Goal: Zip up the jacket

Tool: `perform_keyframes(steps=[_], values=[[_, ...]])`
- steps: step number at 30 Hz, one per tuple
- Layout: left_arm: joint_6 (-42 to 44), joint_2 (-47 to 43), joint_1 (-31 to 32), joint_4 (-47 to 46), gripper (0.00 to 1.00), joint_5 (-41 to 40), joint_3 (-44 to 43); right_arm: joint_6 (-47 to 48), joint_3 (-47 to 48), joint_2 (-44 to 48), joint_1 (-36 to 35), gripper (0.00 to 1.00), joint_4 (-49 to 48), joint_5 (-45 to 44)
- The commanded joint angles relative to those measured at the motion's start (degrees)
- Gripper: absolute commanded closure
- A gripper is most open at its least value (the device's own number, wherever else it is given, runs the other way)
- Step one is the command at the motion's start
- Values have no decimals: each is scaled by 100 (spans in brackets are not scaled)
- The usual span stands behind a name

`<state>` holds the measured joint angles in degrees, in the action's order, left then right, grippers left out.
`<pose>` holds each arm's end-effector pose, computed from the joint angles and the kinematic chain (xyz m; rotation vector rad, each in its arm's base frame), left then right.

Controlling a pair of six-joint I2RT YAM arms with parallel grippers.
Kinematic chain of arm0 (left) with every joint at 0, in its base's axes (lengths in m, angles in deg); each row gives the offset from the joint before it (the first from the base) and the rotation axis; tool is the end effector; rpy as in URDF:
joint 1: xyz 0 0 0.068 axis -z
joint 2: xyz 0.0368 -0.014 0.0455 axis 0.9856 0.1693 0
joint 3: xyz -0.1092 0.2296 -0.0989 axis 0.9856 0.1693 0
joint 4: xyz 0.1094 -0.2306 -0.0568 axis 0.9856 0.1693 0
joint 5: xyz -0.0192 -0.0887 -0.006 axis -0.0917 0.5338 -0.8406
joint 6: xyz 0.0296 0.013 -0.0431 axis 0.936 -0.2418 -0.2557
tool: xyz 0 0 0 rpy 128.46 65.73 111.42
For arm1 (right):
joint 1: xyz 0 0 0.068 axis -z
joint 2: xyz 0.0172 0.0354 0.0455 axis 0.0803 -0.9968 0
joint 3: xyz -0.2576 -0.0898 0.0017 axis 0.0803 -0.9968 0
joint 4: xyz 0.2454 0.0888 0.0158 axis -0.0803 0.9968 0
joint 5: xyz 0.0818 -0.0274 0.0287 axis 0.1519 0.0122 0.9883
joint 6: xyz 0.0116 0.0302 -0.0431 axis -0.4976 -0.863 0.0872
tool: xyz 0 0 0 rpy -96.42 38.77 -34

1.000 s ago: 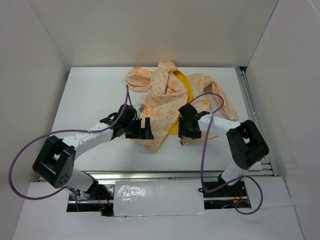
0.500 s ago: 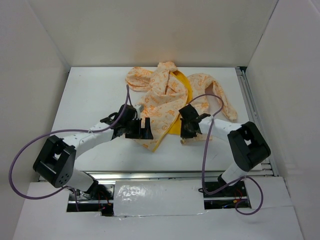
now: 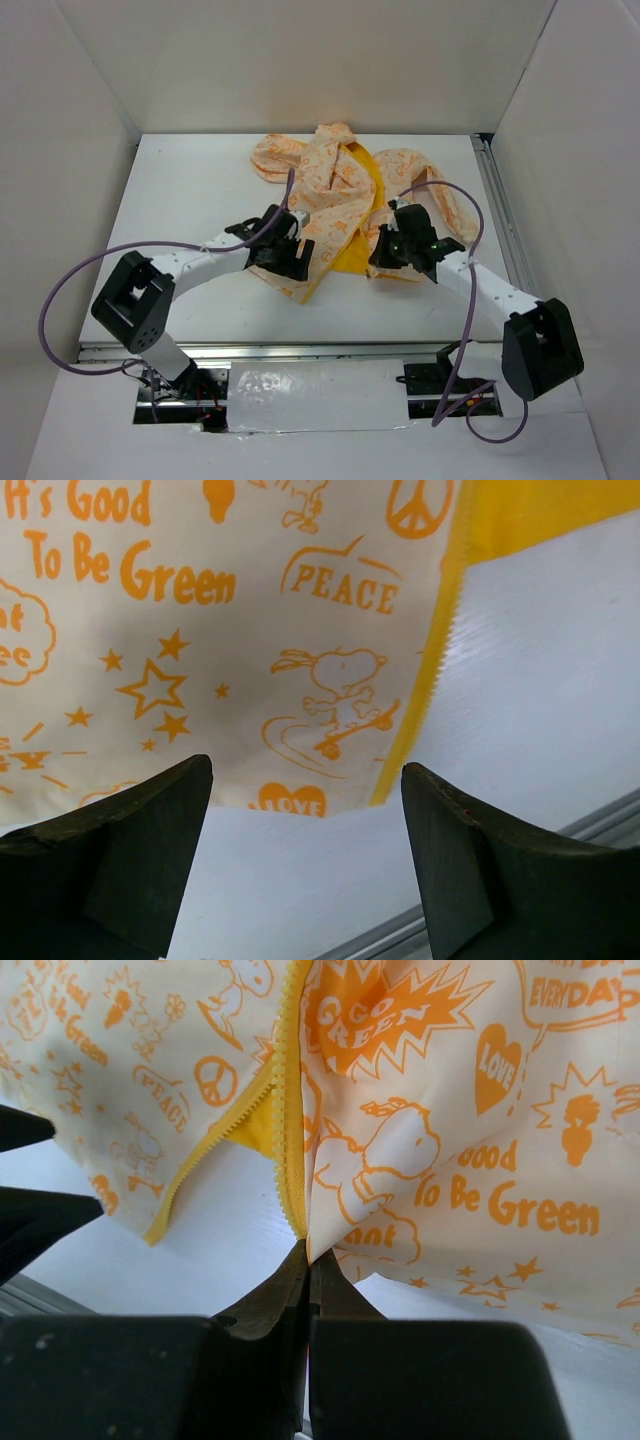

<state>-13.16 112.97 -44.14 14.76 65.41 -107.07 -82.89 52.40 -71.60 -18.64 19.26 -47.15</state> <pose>0.2640 -0.1954 0.2078 0.3134 2.5551 -0.4911 0.2328 0.1053 0.2164 -0.0373 2.4588 0.5469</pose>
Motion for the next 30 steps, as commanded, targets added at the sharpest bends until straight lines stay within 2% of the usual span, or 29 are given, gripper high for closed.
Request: perform_keyframes(steps=[1,8,18,27,30], values=[[685,247,18,208,12,-314,-122,195,-42,200,153,100,-152,398],[1276,352,105,-249,13,336,176,239,-69,297,364,100,-187,627],[1057,1222,457,146,18,-243,-87,195,-139,148,461,100,-161,548],[793,1003,782,392,15,-322,-25,186,-104,69,496,100,-108,487],[776,906,984,541,15,-612,-25,168,-104,68,496,100,-126,504]])
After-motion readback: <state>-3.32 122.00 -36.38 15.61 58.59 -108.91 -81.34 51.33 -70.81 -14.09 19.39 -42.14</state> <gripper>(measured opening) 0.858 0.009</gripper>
